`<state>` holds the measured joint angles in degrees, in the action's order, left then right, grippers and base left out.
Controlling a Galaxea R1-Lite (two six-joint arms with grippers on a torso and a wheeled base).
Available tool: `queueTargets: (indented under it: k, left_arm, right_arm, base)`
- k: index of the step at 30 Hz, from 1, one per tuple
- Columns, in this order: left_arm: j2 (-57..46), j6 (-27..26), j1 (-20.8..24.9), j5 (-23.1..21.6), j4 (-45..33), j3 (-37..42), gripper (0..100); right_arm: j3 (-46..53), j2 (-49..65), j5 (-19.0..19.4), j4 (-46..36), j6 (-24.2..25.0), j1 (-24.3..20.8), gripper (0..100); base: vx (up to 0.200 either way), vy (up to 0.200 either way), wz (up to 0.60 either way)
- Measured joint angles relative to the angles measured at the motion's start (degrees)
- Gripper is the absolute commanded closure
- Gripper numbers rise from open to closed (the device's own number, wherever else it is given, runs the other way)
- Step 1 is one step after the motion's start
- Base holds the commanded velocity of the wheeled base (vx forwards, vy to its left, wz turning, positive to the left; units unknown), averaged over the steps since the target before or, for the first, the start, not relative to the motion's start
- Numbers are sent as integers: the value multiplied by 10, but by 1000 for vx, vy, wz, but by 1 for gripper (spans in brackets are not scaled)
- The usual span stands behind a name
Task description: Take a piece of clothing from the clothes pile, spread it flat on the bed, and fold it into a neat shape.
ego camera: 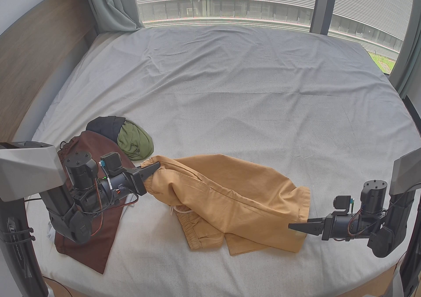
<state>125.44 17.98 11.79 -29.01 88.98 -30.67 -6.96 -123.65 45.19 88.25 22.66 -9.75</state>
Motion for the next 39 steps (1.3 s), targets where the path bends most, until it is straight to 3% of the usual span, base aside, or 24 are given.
queueTargets:
  k: [11,22,30,39]
  left_arm:
    - [0,0,0,0,0,-1,100]
    - [0,0,0,0,0,-1,100]
    - [1,0,0,0,0,-1,100]
    - [4,0,0,0,0,0,100]
  right_arm:
    - [-56,-76,1,3,-14,-7,0]
    - [-53,-52,4,3,-13,-39,0]
    - [-24,36,54,2,15,-40,0]
    - [-2,82,124,1,20,0,0]
  base:
    - [0,0,0]
    - [0,0,0]
    - [0,0,0]
    - [0,0,0]
